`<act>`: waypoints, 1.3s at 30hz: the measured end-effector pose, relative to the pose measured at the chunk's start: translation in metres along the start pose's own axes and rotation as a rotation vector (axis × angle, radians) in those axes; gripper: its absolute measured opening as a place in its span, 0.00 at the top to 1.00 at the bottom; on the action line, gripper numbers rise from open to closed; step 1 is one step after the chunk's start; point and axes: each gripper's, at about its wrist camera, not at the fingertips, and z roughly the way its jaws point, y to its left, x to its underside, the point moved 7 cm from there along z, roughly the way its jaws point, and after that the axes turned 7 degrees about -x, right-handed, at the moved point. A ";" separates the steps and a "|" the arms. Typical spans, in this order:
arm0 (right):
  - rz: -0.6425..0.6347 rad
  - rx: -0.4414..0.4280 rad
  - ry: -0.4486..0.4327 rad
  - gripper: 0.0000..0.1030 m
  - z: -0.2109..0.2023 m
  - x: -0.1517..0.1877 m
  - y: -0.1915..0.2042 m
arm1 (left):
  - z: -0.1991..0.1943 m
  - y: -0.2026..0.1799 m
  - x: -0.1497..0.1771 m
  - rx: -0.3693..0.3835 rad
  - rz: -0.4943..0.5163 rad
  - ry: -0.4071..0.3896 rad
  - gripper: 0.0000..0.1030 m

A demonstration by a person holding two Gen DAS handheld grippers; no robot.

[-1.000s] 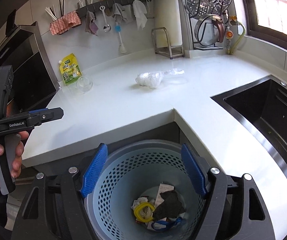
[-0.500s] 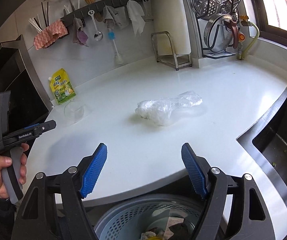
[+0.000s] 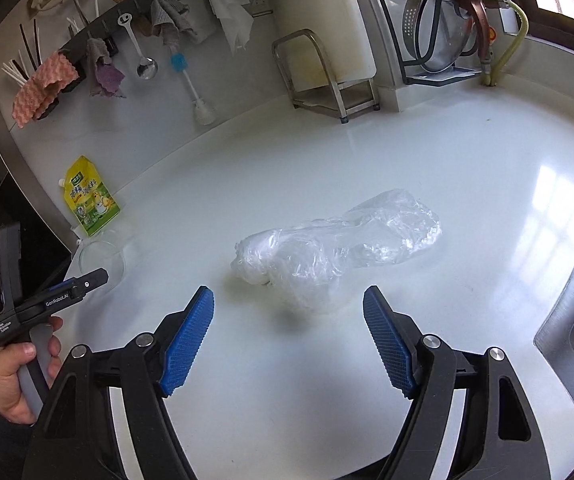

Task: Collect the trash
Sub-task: 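Grasp the clear plastic cup with the left tool while the right tool grasps the plastic bag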

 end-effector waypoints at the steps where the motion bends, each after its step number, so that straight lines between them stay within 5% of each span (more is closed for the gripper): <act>1: 0.000 0.002 0.010 0.28 0.006 0.000 0.000 | 0.003 0.002 -0.001 -0.002 -0.008 0.003 0.08; 4: -0.005 0.018 0.022 0.28 0.019 -0.002 0.000 | 0.012 0.006 -0.005 -0.009 -0.018 0.023 0.15; 11: -0.025 0.046 0.040 0.31 0.040 -0.012 0.002 | 0.016 0.009 -0.011 0.008 -0.018 0.010 0.59; 15: -0.045 0.002 0.061 0.77 0.047 -0.010 0.011 | 0.016 0.002 -0.009 0.061 -0.011 0.016 0.94; 21: -0.075 -0.036 0.019 0.88 0.037 -0.009 0.028 | -0.002 -0.003 -0.016 0.086 -0.005 -0.060 0.95; 30: -0.102 -0.055 -0.030 0.89 0.000 -0.013 0.039 | -0.021 -0.008 -0.011 0.129 -0.013 -0.098 0.95; 39: -0.124 -0.071 -0.054 0.89 -0.056 0.011 0.055 | -0.078 -0.026 0.006 0.172 0.043 -0.217 0.95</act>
